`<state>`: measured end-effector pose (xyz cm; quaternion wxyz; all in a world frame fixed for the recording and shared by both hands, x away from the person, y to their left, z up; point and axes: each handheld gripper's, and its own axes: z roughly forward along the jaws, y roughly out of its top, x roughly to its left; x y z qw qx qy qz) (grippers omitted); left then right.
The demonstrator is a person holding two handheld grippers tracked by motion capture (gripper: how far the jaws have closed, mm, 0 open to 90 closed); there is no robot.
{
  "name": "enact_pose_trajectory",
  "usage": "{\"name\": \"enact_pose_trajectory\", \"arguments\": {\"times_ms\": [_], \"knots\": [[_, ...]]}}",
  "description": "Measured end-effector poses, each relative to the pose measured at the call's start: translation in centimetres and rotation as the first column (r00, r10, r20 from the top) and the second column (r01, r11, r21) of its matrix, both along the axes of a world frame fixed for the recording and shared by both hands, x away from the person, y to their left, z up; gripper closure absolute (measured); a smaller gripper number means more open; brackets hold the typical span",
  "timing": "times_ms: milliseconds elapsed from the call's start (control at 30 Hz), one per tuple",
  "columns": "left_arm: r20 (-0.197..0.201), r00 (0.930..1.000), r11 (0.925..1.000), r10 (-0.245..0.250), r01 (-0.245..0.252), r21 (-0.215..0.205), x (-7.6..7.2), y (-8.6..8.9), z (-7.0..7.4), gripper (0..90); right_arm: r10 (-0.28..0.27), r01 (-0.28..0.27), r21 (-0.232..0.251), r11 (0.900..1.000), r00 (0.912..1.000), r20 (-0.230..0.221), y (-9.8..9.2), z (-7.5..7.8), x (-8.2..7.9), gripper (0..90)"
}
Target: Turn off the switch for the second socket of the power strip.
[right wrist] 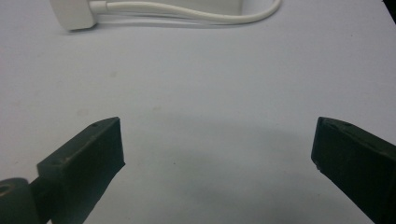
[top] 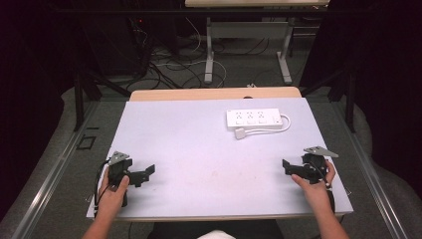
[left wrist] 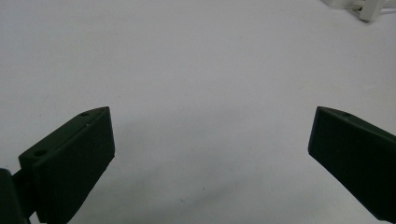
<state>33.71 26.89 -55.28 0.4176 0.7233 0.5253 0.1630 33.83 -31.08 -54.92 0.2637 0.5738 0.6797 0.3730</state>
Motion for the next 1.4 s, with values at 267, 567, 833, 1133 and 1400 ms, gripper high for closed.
{"name": "enact_pose_trajectory", "arguments": {"times_ms": [267,567,833,1133,1400], "knots": [[0.003,0.9998,0.9998,-0.017,0.017,0.009,-0.4,-0.6,0.1,0.6,0.017,-0.017,-0.012,1.0,0.9996,0.023,0.7,0.5,-0.1,1.8],[0.018,0.9997,0.9995,-0.019,0.018,0.027,-1.0,-0.6,0.3,0.6,0.047,-0.046,-0.018,0.999,0.9984,0.033,2.0,1.4,0.3,2.7],[0.041,0.9992,0.9991,-0.005,0.003,0.042,-1.0,-0.8,0.1,0.6,0.113,-0.113,-0.045,0.993,0.9935,-0.001,3.4,2.0,0.9,6.0],[0.031,0.9995,0.9995,0.008,-0.009,0.031,-0.9,-0.8,0.0,0.8,0.16,-0.161,-0.044,0.986,0.987,-0.019,4.5,3.6,2.4,14.5],[0.022,0.9997,0.9993,-0.004,0.003,0.036,-1.0,-0.8,0.0,1.0,0.196,-0.197,-0.068,0.978,0.9803,-0.025,5.4,5.3,3.6,16.6]]}}
